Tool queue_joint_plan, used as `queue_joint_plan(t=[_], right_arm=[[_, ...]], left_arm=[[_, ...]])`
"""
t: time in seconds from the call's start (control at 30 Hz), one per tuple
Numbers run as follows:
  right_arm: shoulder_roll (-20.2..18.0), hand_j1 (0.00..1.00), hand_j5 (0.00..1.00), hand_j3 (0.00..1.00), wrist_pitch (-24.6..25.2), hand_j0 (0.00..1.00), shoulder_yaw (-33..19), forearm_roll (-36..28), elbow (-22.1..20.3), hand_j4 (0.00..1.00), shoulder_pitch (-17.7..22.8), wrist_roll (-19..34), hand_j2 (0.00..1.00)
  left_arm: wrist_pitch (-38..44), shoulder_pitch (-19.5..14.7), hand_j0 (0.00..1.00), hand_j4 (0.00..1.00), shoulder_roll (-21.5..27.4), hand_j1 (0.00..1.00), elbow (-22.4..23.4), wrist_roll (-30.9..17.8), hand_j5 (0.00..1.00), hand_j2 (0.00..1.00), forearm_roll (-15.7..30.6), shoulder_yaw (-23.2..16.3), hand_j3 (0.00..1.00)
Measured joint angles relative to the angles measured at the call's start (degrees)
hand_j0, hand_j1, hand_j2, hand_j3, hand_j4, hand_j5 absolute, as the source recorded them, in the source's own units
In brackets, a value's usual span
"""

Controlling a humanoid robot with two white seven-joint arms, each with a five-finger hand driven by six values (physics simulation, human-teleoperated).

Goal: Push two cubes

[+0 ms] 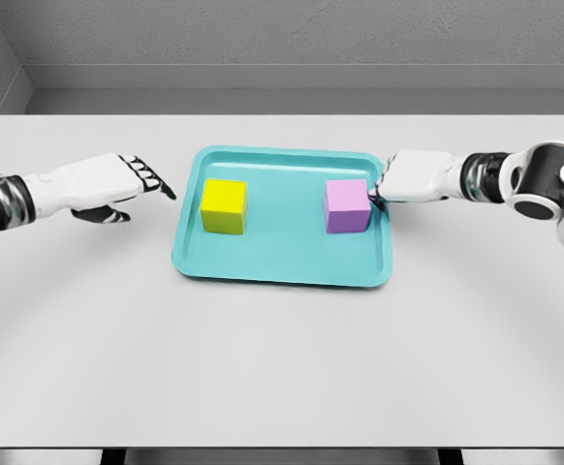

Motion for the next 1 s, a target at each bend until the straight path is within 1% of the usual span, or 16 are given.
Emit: queue_joint_plan(t=[0.07,0.2,0.3,0.43,0.7,1.0], right_arm=[[-0.11,0.56,0.56,0.56,-0.83,0.56,0.01,1.83,-0.3,0.56,-0.17,0.85,0.56],[0.32,0.56,0.56,0.56,-0.13,0.56,0.27,-0.48,-1.53,0.56,-0.44,-0.33,0.56],[0.36,0.56,0.56,0.56,0.04,0.56,0.32,-1.07,-3.3,0.56,-0.44,-0.56,0.56],[0.36,0.56,0.56,0.56,0.12,0.56,0.33,-1.33,-4.25,0.56,-0.96,-0.65,0.56],[0.14,0.56,0.56,0.56,0.14,0.56,0.35,-1.28,-4.34,0.56,-0.88,-0.68,0.56],[-2.47,0.56,0.56,0.56,0.14,0.56,0.23,-1.19,-4.19,0.56,-0.26,-0.75,0.56]], left_arm=[[0.01,-0.18,0.78,0.78,-0.51,0.78,0.29,-0.37,0.78,0.78,0.0,-0.35,0.78],[-0.02,-0.44,0.78,0.78,-1.46,0.78,1.03,-1.02,0.78,0.78,-0.01,-0.85,0.78],[-0.03,-0.44,0.78,0.78,-1.99,0.78,1.47,-1.41,0.78,0.78,-0.01,-1.15,0.78],[-0.03,-1.05,0.78,0.78,-2.43,0.78,1.66,-1.66,0.78,0.78,-0.01,-1.32,0.78],[-0.03,-1.58,0.78,0.78,-3.57,0.78,1.66,-2.01,0.78,0.78,0.0,-1.38,0.78],[0.01,-1.58,0.78,0.78,-4.75,0.78,1.7,-3.05,0.78,0.78,0.08,-1.37,0.78]])
